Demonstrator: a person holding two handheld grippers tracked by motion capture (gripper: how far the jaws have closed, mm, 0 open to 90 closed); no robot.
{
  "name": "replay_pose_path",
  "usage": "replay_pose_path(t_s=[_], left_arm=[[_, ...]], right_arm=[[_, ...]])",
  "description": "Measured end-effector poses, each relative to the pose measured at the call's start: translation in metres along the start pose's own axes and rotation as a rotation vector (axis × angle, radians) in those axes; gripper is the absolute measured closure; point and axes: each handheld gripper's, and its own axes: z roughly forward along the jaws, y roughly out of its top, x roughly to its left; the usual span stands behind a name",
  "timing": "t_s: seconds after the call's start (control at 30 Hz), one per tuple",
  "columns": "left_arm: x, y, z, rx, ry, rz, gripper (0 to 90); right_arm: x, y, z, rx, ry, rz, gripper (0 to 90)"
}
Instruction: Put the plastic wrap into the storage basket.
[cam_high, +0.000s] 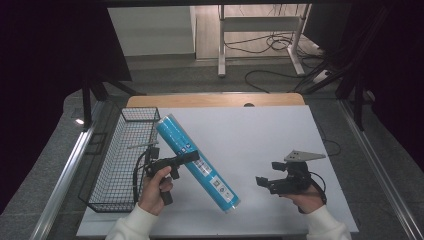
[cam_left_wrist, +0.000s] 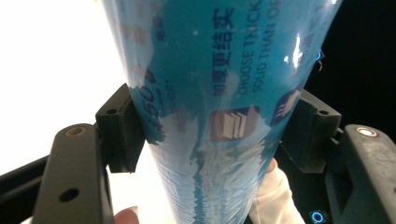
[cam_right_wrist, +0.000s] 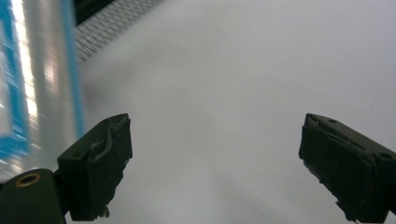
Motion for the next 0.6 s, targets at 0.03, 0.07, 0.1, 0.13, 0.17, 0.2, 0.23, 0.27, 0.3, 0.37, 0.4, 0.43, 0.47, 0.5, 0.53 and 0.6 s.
replay_pose_path(t_s=[0.03, 0.07, 0.1, 0.13, 0.17, 0.2, 0.23, 0.27, 0.3, 0.37, 0.4, 0.43, 0.47, 0.5, 0.53, 0.6], left_arm=[[-0.001, 0.001, -0.002, -0.002, 0.005, 0.003, 31.9], [-0.001, 0.001, -0.002, -0.002, 0.005, 0.003, 31.9], [-0.001, 0.002, -0.004, 0.000, 0.007, 0.006, 31.9], [-0.003, 0.003, -0.007, -0.001, 0.007, 0.007, 31.9], [-0.003, 0.003, -0.007, -0.001, 0.007, 0.007, 31.9], [-0.005, 0.006, -0.010, -0.004, 0.009, 0.005, 32.0], [-0.006, 0.007, -0.012, -0.007, 0.011, 0.007, 32.0], [-0.006, 0.007, -0.012, -0.007, 0.011, 0.007, 32.0], [-0.007, 0.008, -0.014, -0.009, 0.011, 0.009, 32.0], [-0.009, 0.010, -0.018, -0.013, 0.013, 0.013, 32.0], [-0.010, 0.012, -0.021, -0.013, 0.015, 0.016, 32.0], [-0.012, 0.015, -0.026, -0.018, 0.018, 0.019, 32.0], [-0.012, 0.015, -0.026, -0.018, 0.018, 0.019, 32.0], [-0.013, 0.017, -0.029, -0.020, 0.022, 0.019, 32.0], [-0.013, 0.018, -0.031, -0.020, 0.026, 0.024, 31.9], [-0.015, 0.022, -0.037, -0.020, 0.034, 0.032, 32.0]], right_arm=[[-0.003, -0.002, 0.001, 0.011, -0.005, 0.006, 9.8], [-0.005, -0.003, 0.002, 0.021, -0.014, 0.006, 9.8], [-0.005, -0.003, 0.002, 0.021, -0.014, 0.006, 9.8], [-0.009, -0.005, 0.004, 0.044, -0.034, 0.010, 9.9], [-0.009, -0.005, 0.004, 0.044, -0.034, 0.010, 9.9], [-0.011, -0.007, 0.007, 0.066, -0.047, 0.005, 10.0], [-0.011, -0.007, 0.008, 0.071, -0.053, 0.002, 10.0], [-0.011, -0.007, 0.008, 0.071, -0.053, 0.002, 10.0], [-0.011, -0.008, 0.009, 0.075, -0.057, 0.001, 9.9], [-0.012, -0.008, 0.009, 0.077, -0.062, -0.004, 9.9], [-0.012, -0.008, 0.009, 0.076, -0.065, -0.003, 9.9], [-0.013, -0.008, 0.008, 0.073, -0.066, -0.001, 10.0], [-0.013, -0.008, 0.008, 0.073, -0.066, -0.001, 10.0], [-0.013, -0.008, 0.008, 0.072, -0.069, -0.001, 10.0], [-0.013, -0.008, 0.008, 0.072, -0.071, -0.001, 10.0], [-0.014, -0.008, 0.008, 0.073, -0.077, 0.000, 10.0]])
